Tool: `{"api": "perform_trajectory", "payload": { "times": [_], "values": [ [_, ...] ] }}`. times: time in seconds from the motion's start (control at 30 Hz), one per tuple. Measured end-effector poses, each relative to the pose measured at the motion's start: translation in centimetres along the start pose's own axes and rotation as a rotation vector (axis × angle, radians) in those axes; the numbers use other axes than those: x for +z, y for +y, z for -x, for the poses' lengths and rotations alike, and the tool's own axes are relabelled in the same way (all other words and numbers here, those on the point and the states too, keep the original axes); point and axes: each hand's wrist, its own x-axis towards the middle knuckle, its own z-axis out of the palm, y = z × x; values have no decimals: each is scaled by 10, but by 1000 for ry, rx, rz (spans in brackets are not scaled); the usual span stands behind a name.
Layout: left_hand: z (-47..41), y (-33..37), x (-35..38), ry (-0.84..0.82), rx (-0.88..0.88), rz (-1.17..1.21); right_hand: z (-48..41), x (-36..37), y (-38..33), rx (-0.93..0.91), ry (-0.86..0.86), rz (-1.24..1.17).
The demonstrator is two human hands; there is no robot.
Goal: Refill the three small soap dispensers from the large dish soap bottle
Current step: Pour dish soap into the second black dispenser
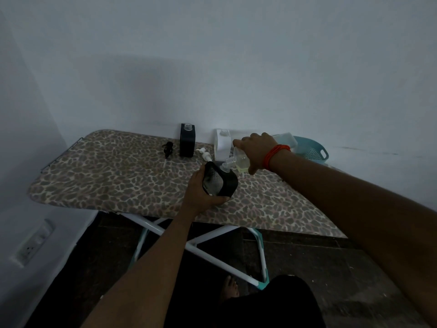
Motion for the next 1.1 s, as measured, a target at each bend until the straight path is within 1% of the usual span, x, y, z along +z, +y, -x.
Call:
{"api": "perform_trajectory", "payload": {
  "times": [1.1],
  "values": [
    [5, 5, -2, 8, -24, 32, 2, -6, -2, 3, -11, 23]
  ]
}}
